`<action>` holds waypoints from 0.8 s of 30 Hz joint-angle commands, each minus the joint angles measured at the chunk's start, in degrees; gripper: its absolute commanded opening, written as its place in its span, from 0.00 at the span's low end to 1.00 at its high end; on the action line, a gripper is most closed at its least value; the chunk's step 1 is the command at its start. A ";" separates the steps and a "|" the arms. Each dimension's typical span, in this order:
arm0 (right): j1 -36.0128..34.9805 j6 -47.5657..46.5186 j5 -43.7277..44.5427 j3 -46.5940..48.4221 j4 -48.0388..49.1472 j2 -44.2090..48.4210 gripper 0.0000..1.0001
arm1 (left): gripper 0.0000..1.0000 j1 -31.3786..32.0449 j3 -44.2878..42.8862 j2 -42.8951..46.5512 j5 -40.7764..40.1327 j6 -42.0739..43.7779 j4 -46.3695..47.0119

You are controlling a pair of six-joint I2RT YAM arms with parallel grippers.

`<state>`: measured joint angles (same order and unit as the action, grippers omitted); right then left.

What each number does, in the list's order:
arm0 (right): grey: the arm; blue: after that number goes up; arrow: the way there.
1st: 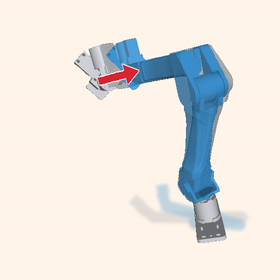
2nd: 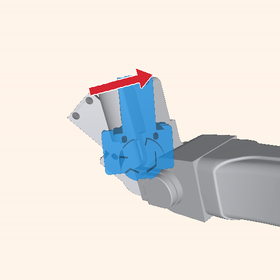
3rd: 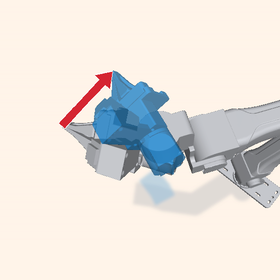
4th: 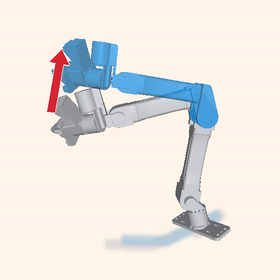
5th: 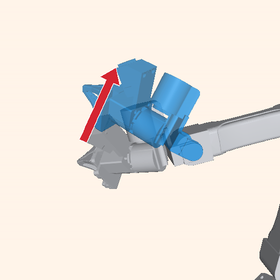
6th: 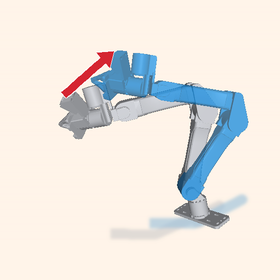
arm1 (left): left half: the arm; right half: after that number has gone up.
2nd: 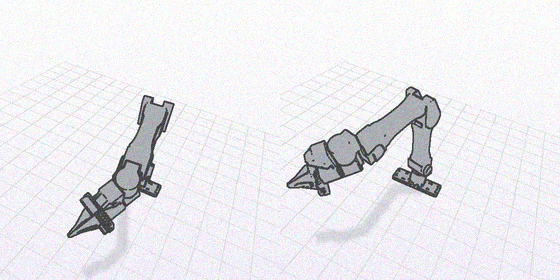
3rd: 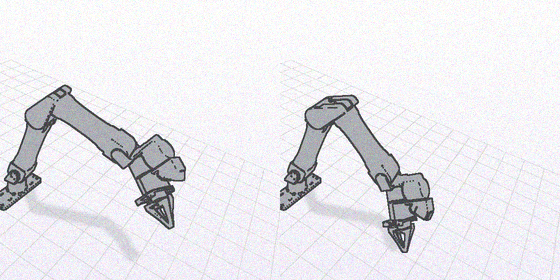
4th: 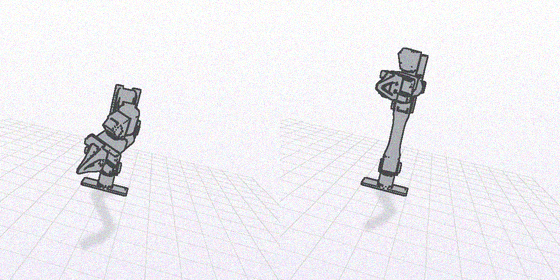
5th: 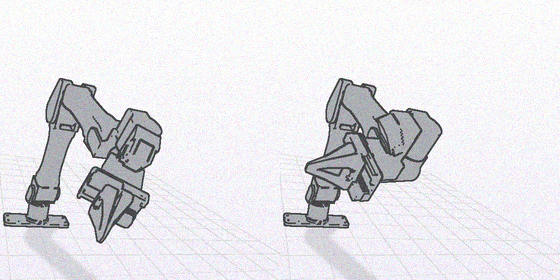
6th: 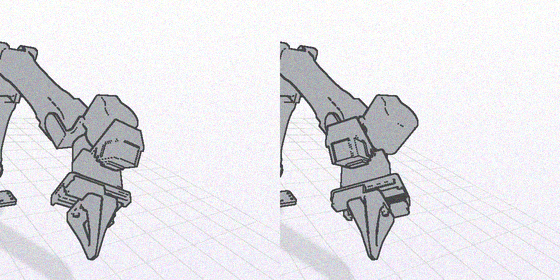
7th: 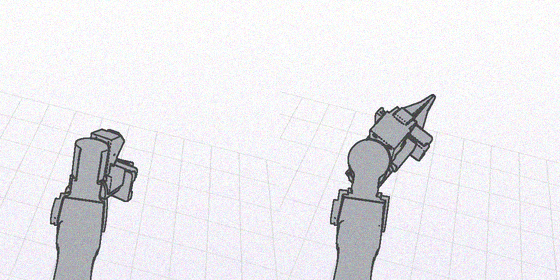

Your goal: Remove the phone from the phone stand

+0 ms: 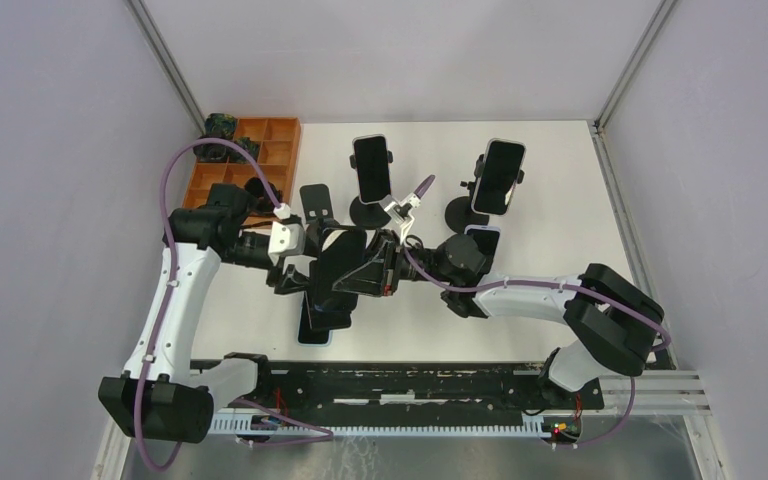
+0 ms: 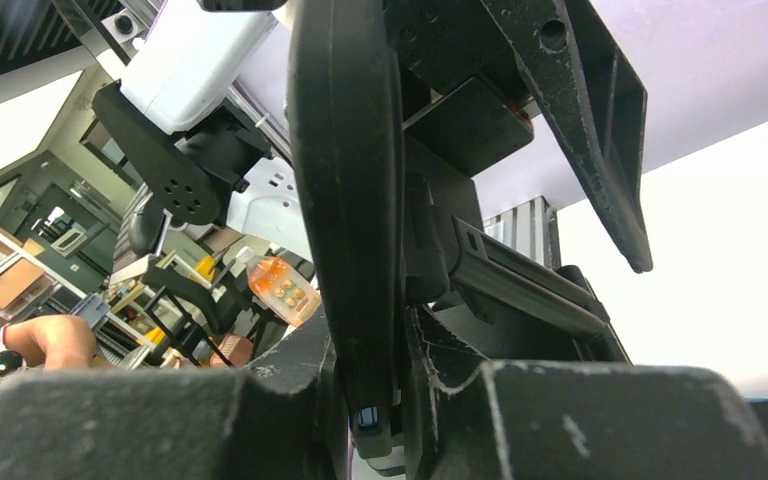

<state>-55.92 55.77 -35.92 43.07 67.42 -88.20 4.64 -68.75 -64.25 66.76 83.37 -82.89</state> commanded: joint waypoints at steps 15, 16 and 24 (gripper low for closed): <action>-3.75 4.62 1.97 8.07 13.58 -1.80 0.17 | 0.04 0.21 -1.52 1.02 1.82 7.76 -0.95; -3.75 4.21 2.27 7.64 12.61 -1.35 0.24 | 0.02 0.19 -1.63 1.04 1.61 8.11 -0.96; -2.28 1.63 7.48 3.37 2.89 2.62 0.42 | 0.02 0.19 -2.13 1.12 0.27 10.02 -1.04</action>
<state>-58.52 58.65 -32.25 47.35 69.60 -89.91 4.27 -68.84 -63.37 65.89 89.47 -83.83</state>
